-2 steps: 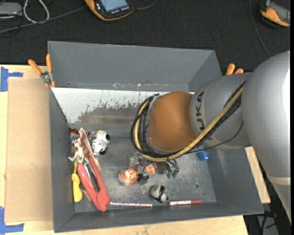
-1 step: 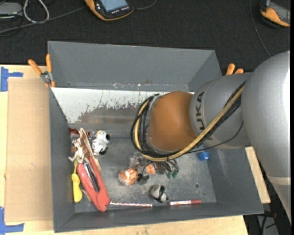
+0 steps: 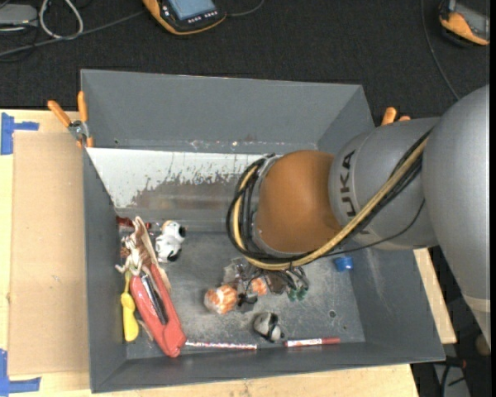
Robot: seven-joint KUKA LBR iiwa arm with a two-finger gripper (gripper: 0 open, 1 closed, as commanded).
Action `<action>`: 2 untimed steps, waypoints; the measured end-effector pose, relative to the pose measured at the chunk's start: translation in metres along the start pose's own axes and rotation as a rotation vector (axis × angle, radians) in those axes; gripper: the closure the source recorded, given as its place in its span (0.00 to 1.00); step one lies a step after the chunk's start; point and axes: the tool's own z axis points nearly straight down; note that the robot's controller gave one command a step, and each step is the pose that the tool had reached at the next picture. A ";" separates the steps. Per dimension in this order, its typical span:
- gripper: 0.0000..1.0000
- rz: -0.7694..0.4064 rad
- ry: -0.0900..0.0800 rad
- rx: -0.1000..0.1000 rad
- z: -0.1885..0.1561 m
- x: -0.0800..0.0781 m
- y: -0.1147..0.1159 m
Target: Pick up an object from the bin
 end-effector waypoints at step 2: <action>1.00 -0.012 -0.006 0.001 -0.122 -0.013 -0.003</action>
Offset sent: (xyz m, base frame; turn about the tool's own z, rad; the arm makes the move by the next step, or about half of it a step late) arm 0.0157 -0.0010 0.1230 -0.0128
